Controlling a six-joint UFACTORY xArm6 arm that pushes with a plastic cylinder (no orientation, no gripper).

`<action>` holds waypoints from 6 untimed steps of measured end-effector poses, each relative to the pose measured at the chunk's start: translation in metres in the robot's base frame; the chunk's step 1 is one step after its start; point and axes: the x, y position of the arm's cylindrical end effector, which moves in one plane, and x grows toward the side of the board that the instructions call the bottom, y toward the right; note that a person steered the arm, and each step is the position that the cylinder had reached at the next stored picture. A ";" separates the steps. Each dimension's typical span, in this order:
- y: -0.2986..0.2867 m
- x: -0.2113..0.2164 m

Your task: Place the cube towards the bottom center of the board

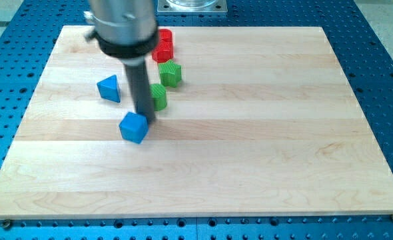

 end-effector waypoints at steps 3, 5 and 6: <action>-0.065 -0.012; -0.043 0.033; 0.010 0.051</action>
